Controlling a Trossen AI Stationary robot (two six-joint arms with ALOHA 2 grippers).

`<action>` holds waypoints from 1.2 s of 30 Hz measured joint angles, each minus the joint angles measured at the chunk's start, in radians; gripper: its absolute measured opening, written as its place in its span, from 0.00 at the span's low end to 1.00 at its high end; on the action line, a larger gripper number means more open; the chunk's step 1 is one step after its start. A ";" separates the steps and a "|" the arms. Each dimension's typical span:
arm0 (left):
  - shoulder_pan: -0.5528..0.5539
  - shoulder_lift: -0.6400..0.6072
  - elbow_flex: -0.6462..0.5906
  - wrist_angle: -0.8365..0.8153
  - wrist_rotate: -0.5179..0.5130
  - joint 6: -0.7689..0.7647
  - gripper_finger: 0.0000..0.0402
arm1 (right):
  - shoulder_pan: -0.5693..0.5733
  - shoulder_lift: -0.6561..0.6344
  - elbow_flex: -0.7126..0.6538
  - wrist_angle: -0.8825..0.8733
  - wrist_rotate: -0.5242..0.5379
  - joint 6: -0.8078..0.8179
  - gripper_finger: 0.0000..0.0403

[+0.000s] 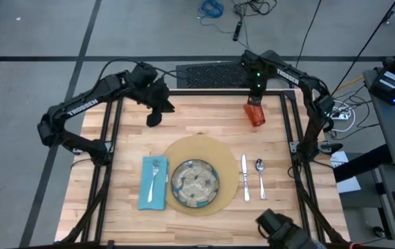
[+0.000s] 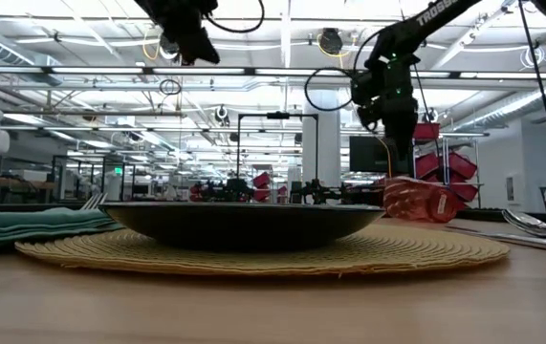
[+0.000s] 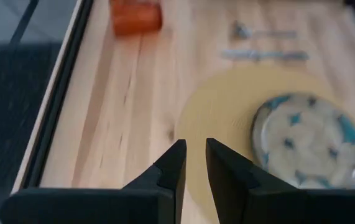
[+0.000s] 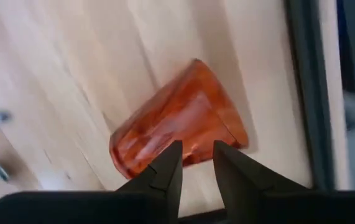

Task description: Set table place

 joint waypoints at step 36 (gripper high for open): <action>0.062 0.656 0.168 1.044 0.637 -0.770 0.12 | -0.180 -0.269 -0.520 0.470 0.125 0.849 0.13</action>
